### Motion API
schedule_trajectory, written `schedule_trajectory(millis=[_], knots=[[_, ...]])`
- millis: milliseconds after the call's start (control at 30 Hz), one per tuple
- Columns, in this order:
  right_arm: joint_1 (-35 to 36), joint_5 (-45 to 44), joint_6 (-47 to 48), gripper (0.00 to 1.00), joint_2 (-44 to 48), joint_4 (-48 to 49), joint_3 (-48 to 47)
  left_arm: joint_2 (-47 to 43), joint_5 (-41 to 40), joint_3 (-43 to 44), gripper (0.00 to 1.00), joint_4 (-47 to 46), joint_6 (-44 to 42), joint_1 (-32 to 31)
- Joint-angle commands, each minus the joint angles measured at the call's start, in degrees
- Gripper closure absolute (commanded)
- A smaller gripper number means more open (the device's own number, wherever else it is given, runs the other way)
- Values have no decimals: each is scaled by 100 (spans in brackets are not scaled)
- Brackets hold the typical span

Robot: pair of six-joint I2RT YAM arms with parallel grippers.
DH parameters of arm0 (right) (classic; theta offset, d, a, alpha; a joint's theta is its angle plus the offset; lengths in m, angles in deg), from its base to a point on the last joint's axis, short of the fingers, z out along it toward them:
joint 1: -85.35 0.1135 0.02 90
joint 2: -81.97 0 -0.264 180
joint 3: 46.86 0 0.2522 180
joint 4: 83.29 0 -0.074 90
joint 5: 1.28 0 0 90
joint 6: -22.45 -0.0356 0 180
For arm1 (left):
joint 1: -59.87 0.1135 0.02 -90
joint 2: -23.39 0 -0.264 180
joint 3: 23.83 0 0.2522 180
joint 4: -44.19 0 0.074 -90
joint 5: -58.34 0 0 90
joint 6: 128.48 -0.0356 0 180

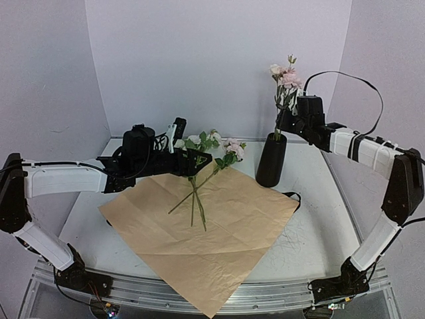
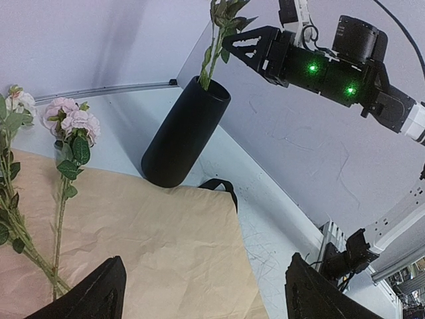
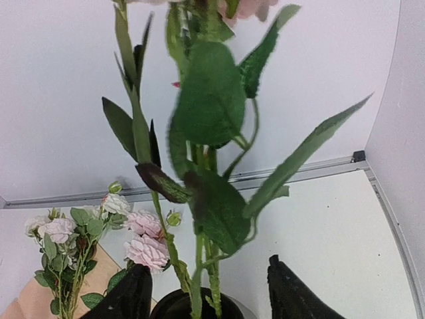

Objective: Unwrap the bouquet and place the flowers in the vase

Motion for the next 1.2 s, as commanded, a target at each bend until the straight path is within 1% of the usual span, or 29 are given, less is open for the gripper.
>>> schedule_trajectory(millis=[0,167,400,433,533,600,667,733,900,967,1067,1167], knots=[[-25,-119,-63,32,412,200,151,39,88,291,16,-68,-7,14],[-21,-52,-109,25,537,200,323,37,98,297,16,-68,-16,14],[-25,515,5,3,889,196,707,15,61,268,16,-68,-32,14],[-26,630,7,2,958,192,792,12,43,257,16,-63,-33,14],[-20,1112,80,2,1141,112,980,0,-59,226,16,-52,-23,14],[-13,1300,87,2,1282,-93,1073,11,-279,225,14,41,11,12],[-2,1291,32,2,1472,-293,1218,78,-509,306,13,269,6,14],[-8,1270,-57,2,1738,-489,1391,250,-783,511,13,692,-71,14],[20,1613,-358,2,2298,-773,1891,796,-1357,1194,18,1963,-485,14],[59,1875,-444,2,2523,-881,2076,954,-1673,1443,19,2471,-636,12],[164,2240,-566,2,2749,-1047,2316,1256,-2037,1689,23,2958,-756,24],[278,2682,-661,2,2917,-1117,2521,1645,-2045,1932,29,3310,-888,36]])
